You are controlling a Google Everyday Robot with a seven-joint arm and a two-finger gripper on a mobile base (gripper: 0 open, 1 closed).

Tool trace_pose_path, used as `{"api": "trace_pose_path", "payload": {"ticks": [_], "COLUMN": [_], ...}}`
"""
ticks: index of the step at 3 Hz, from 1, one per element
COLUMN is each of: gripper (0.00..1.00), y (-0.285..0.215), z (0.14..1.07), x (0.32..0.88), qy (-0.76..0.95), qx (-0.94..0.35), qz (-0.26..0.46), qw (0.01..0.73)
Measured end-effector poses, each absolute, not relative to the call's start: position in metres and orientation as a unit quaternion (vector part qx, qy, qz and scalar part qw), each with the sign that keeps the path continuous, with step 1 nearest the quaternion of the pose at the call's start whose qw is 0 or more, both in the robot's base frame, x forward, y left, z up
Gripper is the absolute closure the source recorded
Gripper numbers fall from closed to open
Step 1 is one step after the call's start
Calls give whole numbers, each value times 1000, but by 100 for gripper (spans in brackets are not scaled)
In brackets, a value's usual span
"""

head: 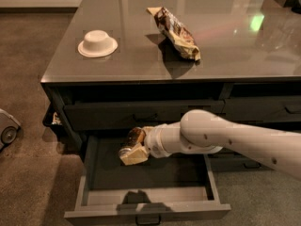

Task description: Place orange can into middle drawer

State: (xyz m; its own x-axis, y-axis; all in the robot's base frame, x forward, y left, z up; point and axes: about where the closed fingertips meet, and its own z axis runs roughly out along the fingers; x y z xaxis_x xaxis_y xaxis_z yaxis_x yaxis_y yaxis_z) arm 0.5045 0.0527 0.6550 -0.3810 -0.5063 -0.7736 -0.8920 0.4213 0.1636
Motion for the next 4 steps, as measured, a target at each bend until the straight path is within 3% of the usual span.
{"api": "trace_pose_path", "payload": {"ticks": [2, 4], "gripper": [100, 59], "y": [105, 133], "z": [533, 473], "x": [523, 534], "qy": [796, 806], "qx": [-421, -404], "qz": [324, 338], "qw": [291, 271]}}
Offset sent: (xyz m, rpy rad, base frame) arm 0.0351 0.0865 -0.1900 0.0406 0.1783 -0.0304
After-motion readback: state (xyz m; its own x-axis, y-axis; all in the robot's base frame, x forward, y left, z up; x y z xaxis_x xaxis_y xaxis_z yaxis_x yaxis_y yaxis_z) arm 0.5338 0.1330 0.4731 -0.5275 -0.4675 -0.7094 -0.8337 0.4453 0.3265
